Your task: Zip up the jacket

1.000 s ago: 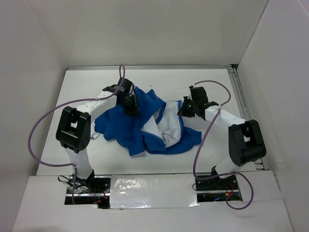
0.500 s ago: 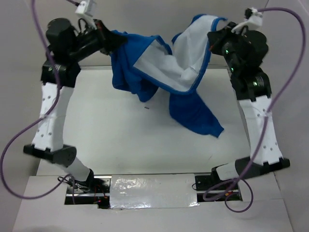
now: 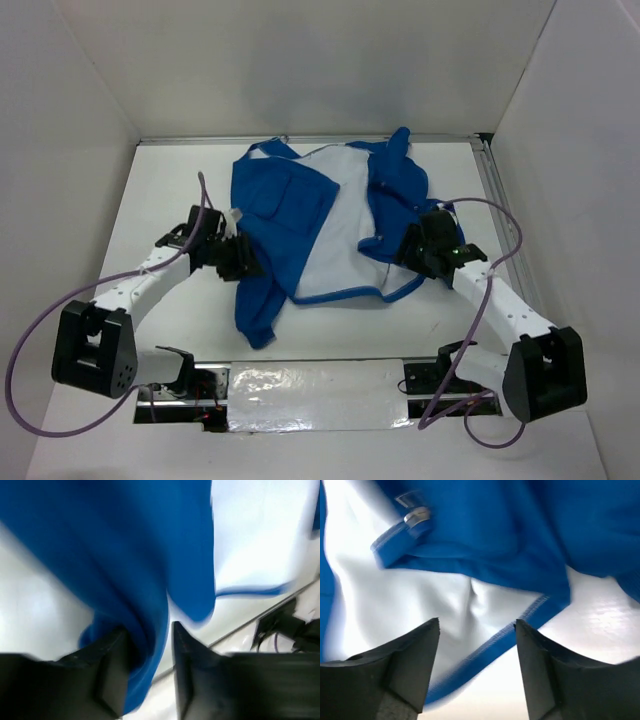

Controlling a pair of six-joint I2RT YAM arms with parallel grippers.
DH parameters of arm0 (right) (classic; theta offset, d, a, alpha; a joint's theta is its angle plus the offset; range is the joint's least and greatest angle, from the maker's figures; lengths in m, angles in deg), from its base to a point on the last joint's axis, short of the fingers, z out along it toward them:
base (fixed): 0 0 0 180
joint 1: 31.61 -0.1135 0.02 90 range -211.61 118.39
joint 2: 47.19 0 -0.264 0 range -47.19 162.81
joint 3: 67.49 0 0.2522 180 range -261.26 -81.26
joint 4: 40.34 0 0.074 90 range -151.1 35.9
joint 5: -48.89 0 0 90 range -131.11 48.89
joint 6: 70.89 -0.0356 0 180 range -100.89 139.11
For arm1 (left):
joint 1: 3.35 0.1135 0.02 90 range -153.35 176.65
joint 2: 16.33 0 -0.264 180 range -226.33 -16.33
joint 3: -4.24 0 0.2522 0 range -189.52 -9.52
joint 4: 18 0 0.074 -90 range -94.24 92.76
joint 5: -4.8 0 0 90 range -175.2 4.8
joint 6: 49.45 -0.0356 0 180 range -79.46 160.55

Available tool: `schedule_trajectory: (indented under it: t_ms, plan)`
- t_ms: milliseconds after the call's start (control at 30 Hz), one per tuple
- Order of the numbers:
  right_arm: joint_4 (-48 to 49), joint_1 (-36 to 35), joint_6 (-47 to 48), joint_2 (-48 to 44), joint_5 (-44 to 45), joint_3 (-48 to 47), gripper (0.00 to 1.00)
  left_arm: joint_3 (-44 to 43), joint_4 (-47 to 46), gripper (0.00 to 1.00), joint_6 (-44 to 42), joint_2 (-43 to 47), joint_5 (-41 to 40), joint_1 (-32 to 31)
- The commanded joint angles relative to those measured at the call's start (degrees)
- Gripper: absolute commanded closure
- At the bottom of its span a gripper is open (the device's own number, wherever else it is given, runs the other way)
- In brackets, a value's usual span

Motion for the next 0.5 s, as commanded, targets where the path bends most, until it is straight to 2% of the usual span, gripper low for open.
schedule_trajectory:
  t_ms: [0,33,67,133,233,300,333,467]
  plan:
    - [-0.30,-0.45,-1.97,-2.69,3.94,-4.79,0.30,0.02,-1.35,0.44,5.79,3.80,-2.04,0.58]
    - [-1.19,-0.46,-1.53,-3.47,6.83,-5.23,0.26,-1.46,-0.64,0.07,5.80,4.15,-2.31,0.58]
    - [-2.33,-0.46,-1.35,-4.09,8.25,-5.93,0.18,-2.52,0.15,0.01,5.71,4.32,-2.75,0.58]
    - [-3.12,-0.37,-0.31,-5.58,11.15,-6.20,0.06,-5.16,2.79,0.01,6.23,5.46,-4.42,0.49]
    - [-2.08,-0.19,1.98,-6.03,10.91,-5.94,0.05,-5.96,4.11,0.01,7.46,7.57,-5.57,0.40]
    - [-1.29,-0.19,3.04,-4.89,8.46,-5.94,0.05,-4.48,2.80,0.01,7.91,9.15,-3.74,-0.03]
    - [0.02,-0.28,3.30,-3.49,4.61,-6.11,0.01,-3.68,1.92,0.01,8.25,9.68,-2.76,-0.38]
    - [4.41,-1.16,4.01,0.72,-5.16,-7.43,0.00,-1.56,-4.83,0.01,7.91,9.70,1.81,-2.22]
